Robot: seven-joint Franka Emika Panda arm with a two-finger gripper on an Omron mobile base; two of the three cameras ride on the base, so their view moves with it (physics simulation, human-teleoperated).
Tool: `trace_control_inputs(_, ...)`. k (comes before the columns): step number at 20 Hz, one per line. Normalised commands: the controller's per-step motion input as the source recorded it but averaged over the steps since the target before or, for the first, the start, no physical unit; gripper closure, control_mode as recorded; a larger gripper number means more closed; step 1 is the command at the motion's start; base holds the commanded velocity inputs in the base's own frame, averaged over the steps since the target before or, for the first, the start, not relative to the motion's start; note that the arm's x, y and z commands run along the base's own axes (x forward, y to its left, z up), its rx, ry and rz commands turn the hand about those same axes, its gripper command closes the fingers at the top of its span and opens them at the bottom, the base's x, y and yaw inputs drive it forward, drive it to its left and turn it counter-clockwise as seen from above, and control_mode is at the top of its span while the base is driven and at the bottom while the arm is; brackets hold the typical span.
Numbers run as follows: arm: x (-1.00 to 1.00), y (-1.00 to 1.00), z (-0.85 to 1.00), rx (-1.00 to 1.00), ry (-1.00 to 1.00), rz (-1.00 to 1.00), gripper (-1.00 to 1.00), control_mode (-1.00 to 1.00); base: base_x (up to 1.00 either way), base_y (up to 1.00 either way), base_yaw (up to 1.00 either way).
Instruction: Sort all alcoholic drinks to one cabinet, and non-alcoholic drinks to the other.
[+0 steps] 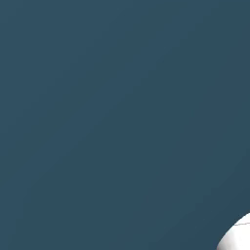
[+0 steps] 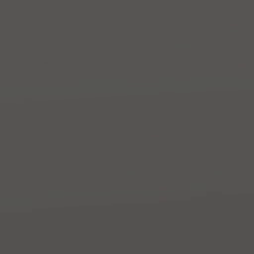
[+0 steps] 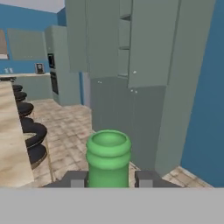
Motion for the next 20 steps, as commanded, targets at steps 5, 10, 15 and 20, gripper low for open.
trace_control_inputs(5, 0.00, 0.00, 0.00, 0.00, 0.00, 0.00, 1.00, 1.00, 0.63, -0.60, 0.35)
trace_control_inputs(10, 0.00, 0.00, 0.00, 0.00, 0.00, 0.00, 1.00, 1.00, 0.64, -0.53, 0.33)
trace_control_inputs(15, 0.00, 0.00, 0.00, 0.00, 0.00, 0.00, 1.00, 1.00, 0.76, -0.51, 0.30)
trace_control_inputs(20, 0.00, 0.00, 0.00, 0.00, 0.00, 0.00, 1.00, 1.00, 0.73, -0.50, 0.28)
